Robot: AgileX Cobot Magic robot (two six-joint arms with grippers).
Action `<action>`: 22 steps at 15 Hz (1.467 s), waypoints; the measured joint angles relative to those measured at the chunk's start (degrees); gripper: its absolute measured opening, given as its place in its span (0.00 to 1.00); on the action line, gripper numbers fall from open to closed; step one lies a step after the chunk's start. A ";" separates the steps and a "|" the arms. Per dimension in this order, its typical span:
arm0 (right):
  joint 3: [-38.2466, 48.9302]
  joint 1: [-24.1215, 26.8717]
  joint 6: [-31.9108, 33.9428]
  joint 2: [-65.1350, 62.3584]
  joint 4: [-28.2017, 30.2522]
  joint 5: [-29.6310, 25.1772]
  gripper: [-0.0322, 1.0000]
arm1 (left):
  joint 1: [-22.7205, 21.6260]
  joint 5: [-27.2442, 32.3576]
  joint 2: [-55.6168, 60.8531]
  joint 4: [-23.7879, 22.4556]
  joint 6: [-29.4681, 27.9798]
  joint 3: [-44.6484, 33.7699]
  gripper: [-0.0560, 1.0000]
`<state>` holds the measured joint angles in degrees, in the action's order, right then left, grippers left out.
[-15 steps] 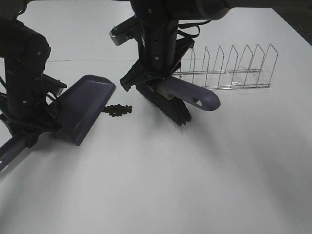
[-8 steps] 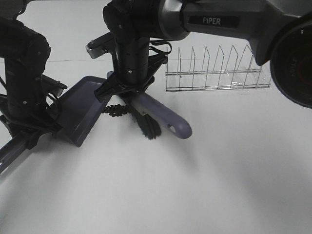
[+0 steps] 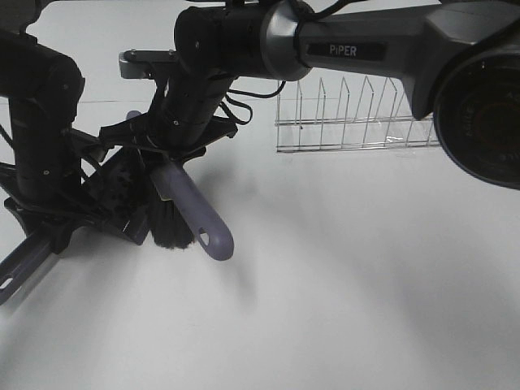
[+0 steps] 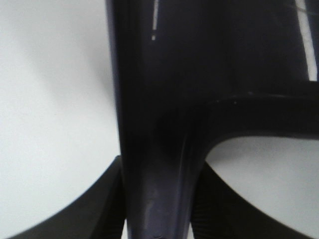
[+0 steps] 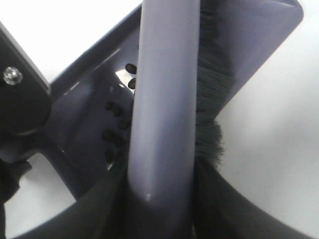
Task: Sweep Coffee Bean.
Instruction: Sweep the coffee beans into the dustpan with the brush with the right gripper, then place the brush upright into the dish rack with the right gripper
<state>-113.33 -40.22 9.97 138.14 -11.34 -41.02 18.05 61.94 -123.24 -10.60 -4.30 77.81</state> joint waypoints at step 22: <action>2.06 5.79 -1.78 -20.57 21.03 -23.84 0.33 | -1.38 -2.29 0.11 6.70 -1.72 0.00 0.36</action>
<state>-111.27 -34.43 8.19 117.57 9.68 -64.86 16.67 59.64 -123.13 -3.90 -6.02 77.81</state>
